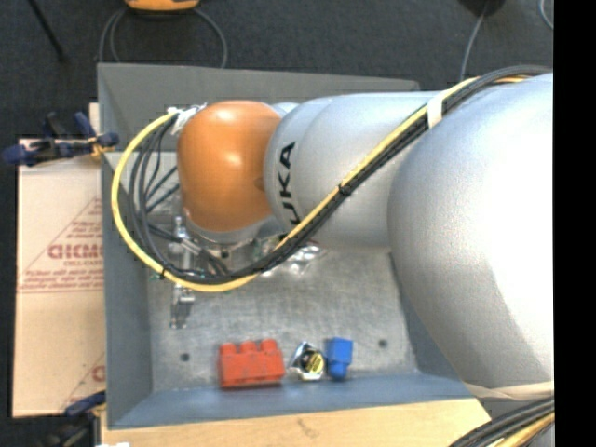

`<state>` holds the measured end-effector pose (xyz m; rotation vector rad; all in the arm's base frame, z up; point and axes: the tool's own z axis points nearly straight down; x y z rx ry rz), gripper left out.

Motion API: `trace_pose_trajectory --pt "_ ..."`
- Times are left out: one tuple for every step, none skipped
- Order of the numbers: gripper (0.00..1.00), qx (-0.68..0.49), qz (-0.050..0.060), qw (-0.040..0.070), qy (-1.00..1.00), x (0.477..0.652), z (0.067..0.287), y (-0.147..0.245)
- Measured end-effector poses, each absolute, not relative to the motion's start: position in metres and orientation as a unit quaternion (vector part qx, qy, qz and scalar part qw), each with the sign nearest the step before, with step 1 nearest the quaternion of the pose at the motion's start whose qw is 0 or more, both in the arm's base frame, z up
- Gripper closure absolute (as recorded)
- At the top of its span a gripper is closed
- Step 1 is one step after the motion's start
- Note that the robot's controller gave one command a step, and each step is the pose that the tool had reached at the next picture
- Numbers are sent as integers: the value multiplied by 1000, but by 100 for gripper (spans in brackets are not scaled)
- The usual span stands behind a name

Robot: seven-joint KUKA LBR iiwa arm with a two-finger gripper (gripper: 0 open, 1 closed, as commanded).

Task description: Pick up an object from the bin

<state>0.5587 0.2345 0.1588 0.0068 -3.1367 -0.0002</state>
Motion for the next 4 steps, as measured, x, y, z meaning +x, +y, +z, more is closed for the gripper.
trace_pose_trajectory --pt "0 85 -3 -11 -996 530 94 119" --pt "0 179 0 -2 -984 480 128 85" --pt "0 281 0 -9 -960 491 74 78" --pt "100 279 -1 -10 -960 491 76 79"
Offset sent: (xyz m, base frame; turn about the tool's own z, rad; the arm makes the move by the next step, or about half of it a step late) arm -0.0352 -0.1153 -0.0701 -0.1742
